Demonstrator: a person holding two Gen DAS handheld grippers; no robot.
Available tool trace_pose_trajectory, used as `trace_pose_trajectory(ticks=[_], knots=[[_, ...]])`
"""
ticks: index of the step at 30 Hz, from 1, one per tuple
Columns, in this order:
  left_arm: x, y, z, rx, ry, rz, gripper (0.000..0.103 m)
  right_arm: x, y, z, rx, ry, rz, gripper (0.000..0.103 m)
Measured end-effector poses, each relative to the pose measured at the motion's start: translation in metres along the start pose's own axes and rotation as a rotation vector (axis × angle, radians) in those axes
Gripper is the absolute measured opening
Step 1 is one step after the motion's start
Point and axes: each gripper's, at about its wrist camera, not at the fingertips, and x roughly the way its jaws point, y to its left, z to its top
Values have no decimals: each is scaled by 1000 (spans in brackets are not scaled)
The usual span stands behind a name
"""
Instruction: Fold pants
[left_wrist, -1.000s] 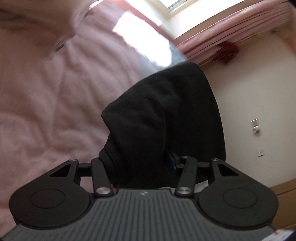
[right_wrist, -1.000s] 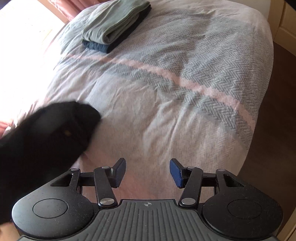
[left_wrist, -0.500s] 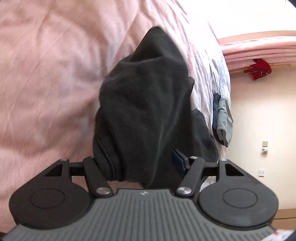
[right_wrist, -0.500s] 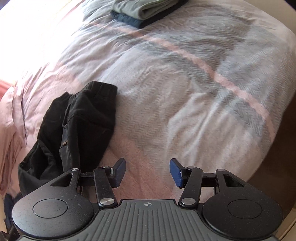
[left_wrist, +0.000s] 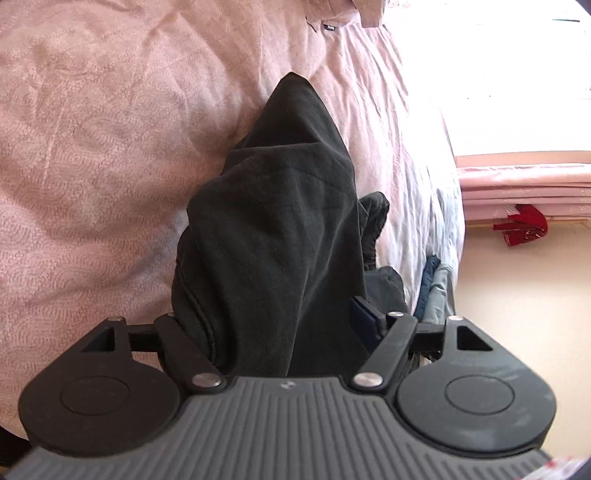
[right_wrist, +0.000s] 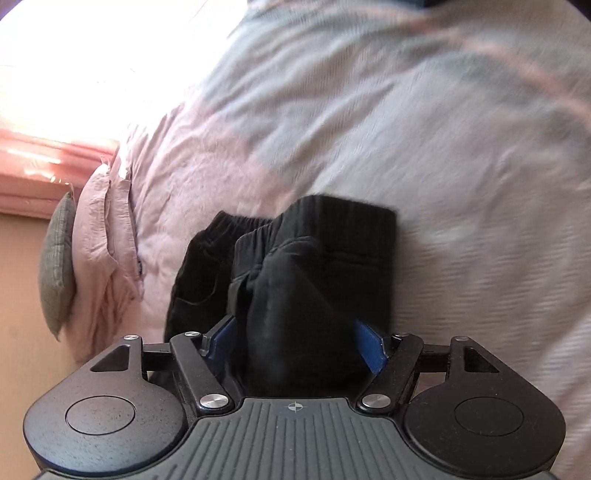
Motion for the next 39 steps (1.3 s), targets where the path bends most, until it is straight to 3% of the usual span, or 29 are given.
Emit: trace_pose_trajectory(ticks=[1, 2, 3, 5, 8, 11, 13, 15, 18, 20, 22, 24, 27, 31, 35, 39], knots=[[0, -4, 2, 5, -9, 9, 70, 11, 2, 5, 7, 23, -8, 1], [4, -8, 1, 21, -20, 22, 70, 16, 6, 11, 6, 38, -49, 1], [6, -15, 5, 40, -30, 32, 70, 14, 8, 15, 19, 30, -30, 1], [8, -36, 14, 85, -44, 32, 70, -8, 14, 20, 21, -40, 106, 1], [12, -85, 32, 189, -67, -30, 72, -71, 13, 28, 113, -203, 316, 1], [25, -155, 41, 362, -66, -150, 72, -140, -6, 35, 162, -386, 411, 1], [39, -190, 29, 446, -9, -241, 79, -184, -18, 39, 147, -503, 385, 1], [67, -204, 1, 492, 137, -283, 85, -219, -35, 44, 163, -597, 288, 1], [96, -176, -50, 537, 253, -146, 85, -247, -71, 49, 204, -644, 147, 1], [98, -141, -70, 461, 300, -55, 84, -248, -95, 47, 237, -600, 31, 1], [86, -112, -74, 390, 294, 31, 84, -237, -123, 38, 306, -553, -65, 1], [68, -100, -64, 371, 243, 128, 84, -228, -151, 25, 380, -538, -88, 1], [56, -110, -35, 380, 139, 208, 84, -225, -181, 10, 470, -514, -120, 1], [92, -143, 6, 336, 50, 282, 92, -230, -187, 18, 436, -495, -125, 1], [155, -145, 46, 196, 66, 289, 95, -235, -185, 16, 403, -477, -118, 1], [208, -126, 52, 132, 123, 360, 94, -232, -191, 14, 427, -463, -128, 1]])
